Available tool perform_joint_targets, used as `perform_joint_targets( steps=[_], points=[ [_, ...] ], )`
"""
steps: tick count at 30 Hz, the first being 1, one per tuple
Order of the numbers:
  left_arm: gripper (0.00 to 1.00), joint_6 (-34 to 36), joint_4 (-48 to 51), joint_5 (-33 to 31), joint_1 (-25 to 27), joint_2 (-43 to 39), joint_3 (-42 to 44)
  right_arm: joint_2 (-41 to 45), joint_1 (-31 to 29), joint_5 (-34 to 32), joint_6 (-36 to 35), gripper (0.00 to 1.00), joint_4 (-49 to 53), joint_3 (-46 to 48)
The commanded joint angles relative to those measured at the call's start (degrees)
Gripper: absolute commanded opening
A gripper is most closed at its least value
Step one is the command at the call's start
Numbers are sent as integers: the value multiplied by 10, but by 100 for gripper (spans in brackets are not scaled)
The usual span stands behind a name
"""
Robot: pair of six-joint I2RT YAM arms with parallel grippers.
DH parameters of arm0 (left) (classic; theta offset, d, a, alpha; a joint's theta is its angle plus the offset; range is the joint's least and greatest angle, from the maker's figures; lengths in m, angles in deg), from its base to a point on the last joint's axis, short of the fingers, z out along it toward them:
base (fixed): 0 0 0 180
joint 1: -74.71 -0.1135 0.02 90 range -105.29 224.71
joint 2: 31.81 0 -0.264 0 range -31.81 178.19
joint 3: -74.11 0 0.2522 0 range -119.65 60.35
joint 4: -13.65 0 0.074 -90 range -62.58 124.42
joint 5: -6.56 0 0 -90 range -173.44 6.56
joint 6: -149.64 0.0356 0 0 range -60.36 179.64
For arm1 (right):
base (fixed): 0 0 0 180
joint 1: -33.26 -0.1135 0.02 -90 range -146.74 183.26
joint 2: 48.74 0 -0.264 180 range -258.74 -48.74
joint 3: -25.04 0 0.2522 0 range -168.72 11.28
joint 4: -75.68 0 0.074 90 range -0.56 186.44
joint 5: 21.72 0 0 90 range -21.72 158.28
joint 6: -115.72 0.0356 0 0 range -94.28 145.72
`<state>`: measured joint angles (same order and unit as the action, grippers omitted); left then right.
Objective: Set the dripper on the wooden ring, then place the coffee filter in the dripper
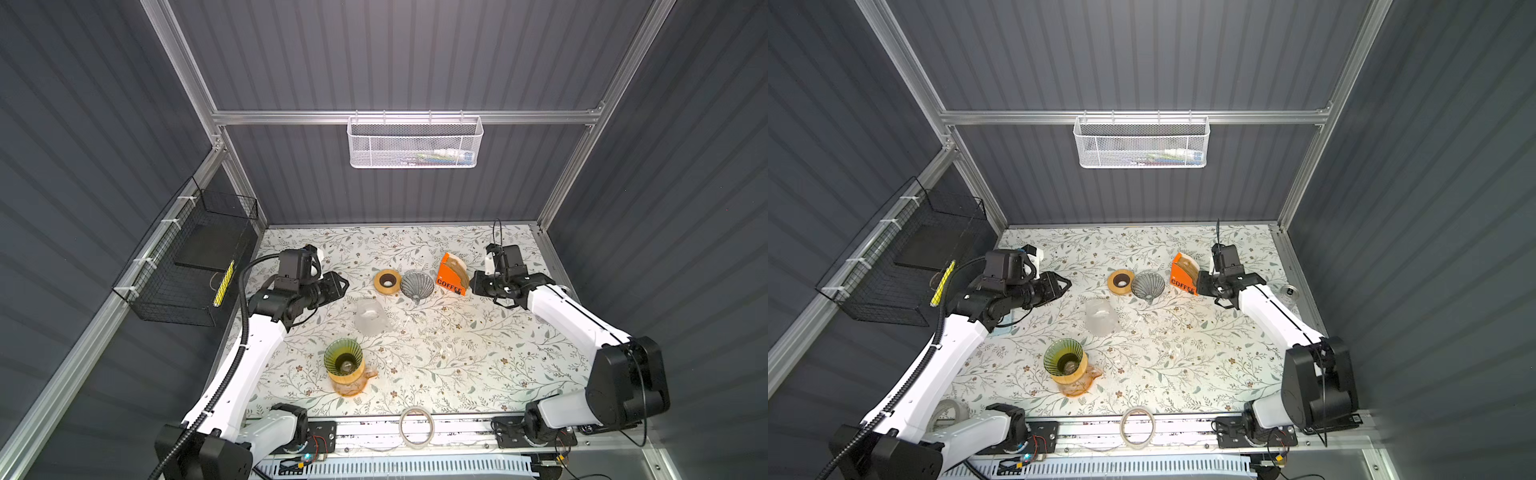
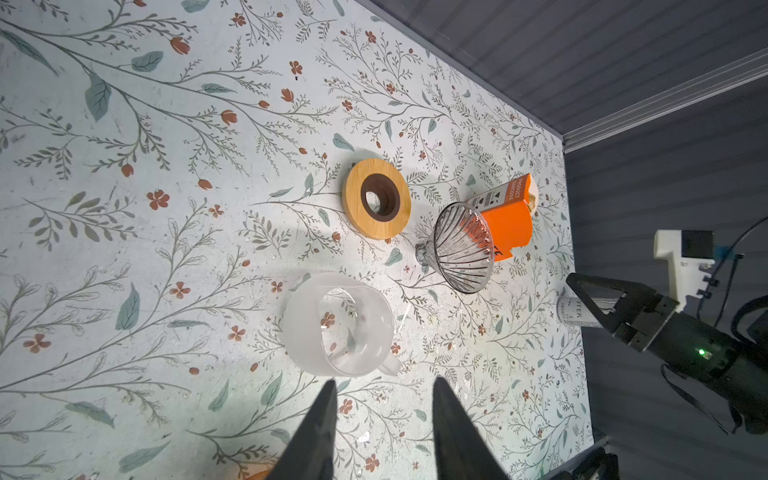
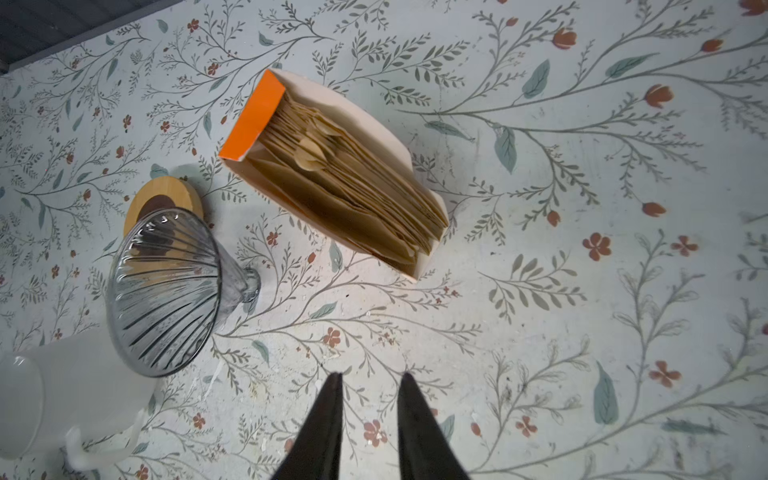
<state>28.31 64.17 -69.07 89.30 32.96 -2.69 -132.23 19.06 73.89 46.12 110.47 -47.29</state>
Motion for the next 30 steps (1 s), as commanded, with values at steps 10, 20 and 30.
perform_joint_targets(
  steps=[10,20,30],
  points=[
    [39,3,7,-3,0,14,-12,-145,17,16,-22,21,-23,-69],
    [40,7,12,-9,0,18,-14,-183,17,7,-33,23,-16,-108],
    [40,6,9,-10,0,20,-10,-212,17,12,-35,24,-7,-134]
  ],
)
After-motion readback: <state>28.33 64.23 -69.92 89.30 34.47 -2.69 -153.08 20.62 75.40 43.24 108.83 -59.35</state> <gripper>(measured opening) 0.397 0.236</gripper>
